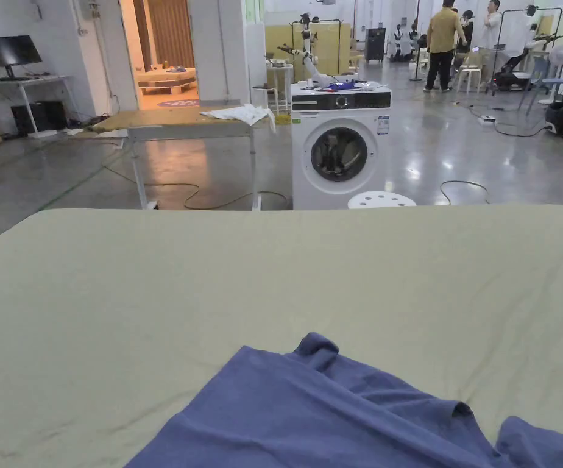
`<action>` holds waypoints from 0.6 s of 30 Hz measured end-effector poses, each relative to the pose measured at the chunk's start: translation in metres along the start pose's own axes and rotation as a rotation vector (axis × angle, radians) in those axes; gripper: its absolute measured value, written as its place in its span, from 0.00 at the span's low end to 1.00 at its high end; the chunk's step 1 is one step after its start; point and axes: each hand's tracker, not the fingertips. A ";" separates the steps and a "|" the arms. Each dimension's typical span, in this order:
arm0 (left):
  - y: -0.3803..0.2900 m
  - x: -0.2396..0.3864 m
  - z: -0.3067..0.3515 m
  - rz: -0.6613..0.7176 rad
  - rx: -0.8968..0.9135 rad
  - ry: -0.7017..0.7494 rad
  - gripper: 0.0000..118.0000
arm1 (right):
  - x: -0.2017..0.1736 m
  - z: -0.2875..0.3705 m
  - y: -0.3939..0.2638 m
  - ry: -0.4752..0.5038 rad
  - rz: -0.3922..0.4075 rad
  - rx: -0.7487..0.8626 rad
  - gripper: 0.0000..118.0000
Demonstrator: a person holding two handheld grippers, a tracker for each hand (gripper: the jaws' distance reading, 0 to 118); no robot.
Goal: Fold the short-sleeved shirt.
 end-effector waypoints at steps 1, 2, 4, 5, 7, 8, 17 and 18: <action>-0.002 0.000 0.001 -0.034 -0.016 0.040 0.26 | 0.002 0.001 -0.005 -0.008 -0.003 -0.007 0.34; -0.004 0.001 0.003 -0.057 -0.017 0.068 0.46 | 0.005 0.003 -0.007 -0.014 -0.019 -0.013 0.55; -0.003 0.007 0.012 -0.092 0.018 0.091 0.76 | 0.011 0.010 -0.009 -0.002 -0.068 0.003 0.71; -0.002 0.013 0.021 -0.109 0.051 0.072 0.78 | 0.010 0.015 -0.007 0.012 -0.073 0.015 0.70; 0.002 0.035 0.039 -0.162 0.118 0.067 0.78 | 0.003 0.026 -0.002 0.026 -0.083 0.051 0.70; 0.003 0.047 0.047 -0.202 0.162 0.078 0.78 | -0.002 0.033 0.001 0.026 -0.089 0.080 0.70; 0.002 0.131 0.096 -0.427 0.368 0.067 0.78 | -0.081 0.086 0.014 0.211 0.028 0.213 0.70; 0.004 0.138 0.099 -0.427 0.375 0.062 0.78 | -0.090 0.091 0.014 0.224 0.046 0.223 0.67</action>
